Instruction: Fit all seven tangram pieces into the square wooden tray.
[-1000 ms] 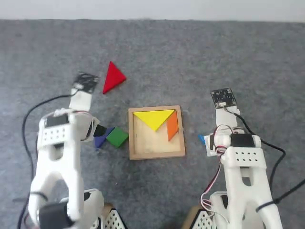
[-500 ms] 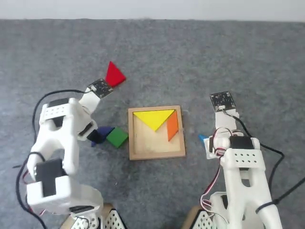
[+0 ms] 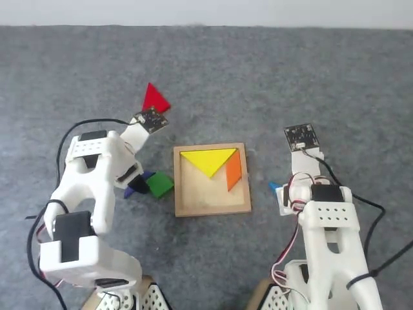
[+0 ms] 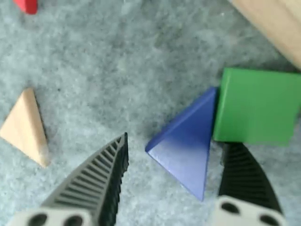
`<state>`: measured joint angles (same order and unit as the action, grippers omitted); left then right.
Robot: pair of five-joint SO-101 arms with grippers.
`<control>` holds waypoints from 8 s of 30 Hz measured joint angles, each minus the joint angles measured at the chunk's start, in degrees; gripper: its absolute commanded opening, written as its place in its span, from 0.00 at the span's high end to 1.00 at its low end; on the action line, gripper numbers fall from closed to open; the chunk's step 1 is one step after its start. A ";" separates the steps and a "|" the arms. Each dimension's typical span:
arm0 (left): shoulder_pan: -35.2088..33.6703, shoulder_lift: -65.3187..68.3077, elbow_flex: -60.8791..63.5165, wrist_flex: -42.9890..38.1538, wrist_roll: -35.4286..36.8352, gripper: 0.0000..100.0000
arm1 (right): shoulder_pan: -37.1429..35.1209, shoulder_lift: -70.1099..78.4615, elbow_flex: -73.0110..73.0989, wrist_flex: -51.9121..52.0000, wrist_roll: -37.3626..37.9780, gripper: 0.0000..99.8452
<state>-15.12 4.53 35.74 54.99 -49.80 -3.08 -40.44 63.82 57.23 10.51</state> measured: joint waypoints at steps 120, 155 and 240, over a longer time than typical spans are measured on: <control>-1.05 5.54 -5.27 8.88 18.11 0.78 | 0.09 0.00 0.88 -1.41 0.00 0.97; -0.79 4.22 -3.60 8.88 22.15 0.82 | 0.09 0.00 0.88 -1.41 0.00 0.97; -2.37 1.93 -1.23 5.71 25.14 0.81 | 0.09 -0.35 8.00 -10.81 0.00 0.97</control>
<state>-17.49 6.46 34.51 60.70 -24.66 -2.99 -40.79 71.82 46.42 10.51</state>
